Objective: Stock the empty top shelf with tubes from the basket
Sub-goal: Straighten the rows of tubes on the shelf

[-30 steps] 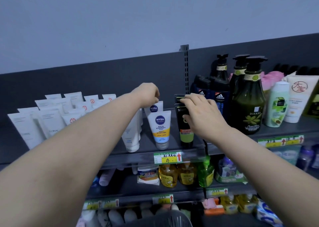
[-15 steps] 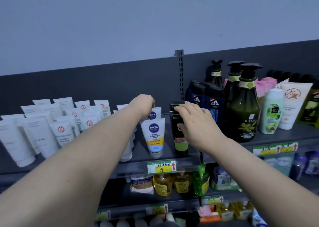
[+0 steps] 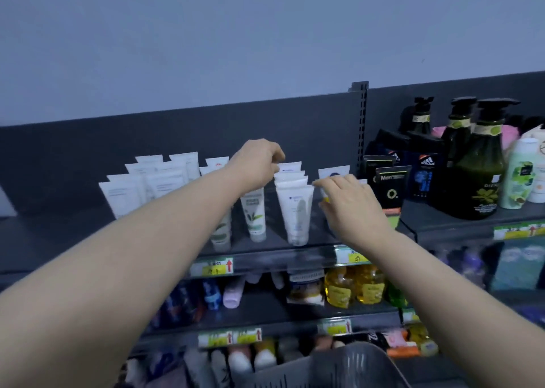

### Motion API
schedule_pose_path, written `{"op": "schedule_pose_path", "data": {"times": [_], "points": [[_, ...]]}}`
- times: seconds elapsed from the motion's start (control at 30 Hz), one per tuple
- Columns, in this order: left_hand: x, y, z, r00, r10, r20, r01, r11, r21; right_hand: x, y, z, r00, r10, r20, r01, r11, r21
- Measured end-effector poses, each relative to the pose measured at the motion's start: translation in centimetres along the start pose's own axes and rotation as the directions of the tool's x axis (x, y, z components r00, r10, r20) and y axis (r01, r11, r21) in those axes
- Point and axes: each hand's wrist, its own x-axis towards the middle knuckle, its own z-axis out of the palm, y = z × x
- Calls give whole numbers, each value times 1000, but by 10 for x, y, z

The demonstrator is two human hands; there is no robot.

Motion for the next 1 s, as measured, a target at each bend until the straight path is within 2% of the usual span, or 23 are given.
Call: {"op": "schedule_pose_path", "data": {"times": [0.13,0.33,0.53,0.67,1.0], "points": [[-26,-16,-15,996,82,22,-84,993,84,1,-27,-2,991,104,89,-102,994,-25],[-21,-30,-21,997,80,5,-80,993,85,17,-37,1,982,131,140,-124,991,-56],[-6,-25,-18,998,59,6,-60,994,94,45,-31,20,977,108,186,-91,991,-97],[2,-28,-13,999,49,-16,-48,996,72,58,-25,30,976,40,213,-7,988,-152],[31,-26,12,994,104,42,-108,989,98,70,-9,30,964,0,266,30,994,-106]]}}
